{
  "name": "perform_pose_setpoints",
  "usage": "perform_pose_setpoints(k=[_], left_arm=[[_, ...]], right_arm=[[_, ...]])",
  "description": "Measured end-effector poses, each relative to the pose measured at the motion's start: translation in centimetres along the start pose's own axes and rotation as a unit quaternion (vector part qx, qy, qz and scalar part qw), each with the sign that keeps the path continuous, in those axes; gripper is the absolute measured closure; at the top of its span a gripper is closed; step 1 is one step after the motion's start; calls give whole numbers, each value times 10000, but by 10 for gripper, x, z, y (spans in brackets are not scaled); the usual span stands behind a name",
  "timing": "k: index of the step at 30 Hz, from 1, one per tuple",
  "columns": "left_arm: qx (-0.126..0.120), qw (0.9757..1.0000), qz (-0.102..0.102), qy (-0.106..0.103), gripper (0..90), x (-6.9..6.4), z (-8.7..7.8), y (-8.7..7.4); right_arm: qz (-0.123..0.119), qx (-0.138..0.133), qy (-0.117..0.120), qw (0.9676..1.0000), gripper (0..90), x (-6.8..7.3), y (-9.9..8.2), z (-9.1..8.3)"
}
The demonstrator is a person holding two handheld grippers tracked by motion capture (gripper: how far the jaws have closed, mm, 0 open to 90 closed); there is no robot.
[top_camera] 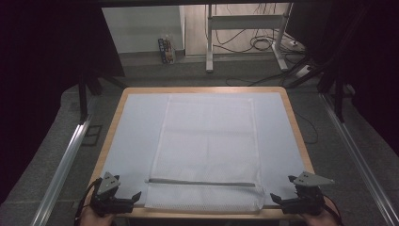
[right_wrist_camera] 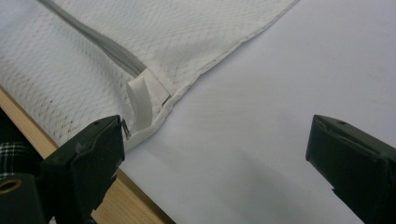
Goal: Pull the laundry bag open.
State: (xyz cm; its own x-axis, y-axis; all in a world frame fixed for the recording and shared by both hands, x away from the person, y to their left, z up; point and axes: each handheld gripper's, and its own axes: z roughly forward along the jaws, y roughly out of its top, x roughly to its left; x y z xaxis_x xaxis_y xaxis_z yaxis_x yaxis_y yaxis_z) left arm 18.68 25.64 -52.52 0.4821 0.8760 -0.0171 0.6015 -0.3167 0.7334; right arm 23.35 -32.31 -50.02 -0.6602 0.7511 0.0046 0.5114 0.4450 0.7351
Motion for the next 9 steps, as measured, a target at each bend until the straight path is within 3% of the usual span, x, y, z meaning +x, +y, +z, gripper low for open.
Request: perform_pose_setpoints(k=[4,9], left_arm=[[197,9997,16,105,14,-1,4,1],[267,9995,49,131,19,-2,6,2]], right_arm=[[75,51,8,10000,41,-2,0,1],[28,160,0,9999,41,-1,0,3]])
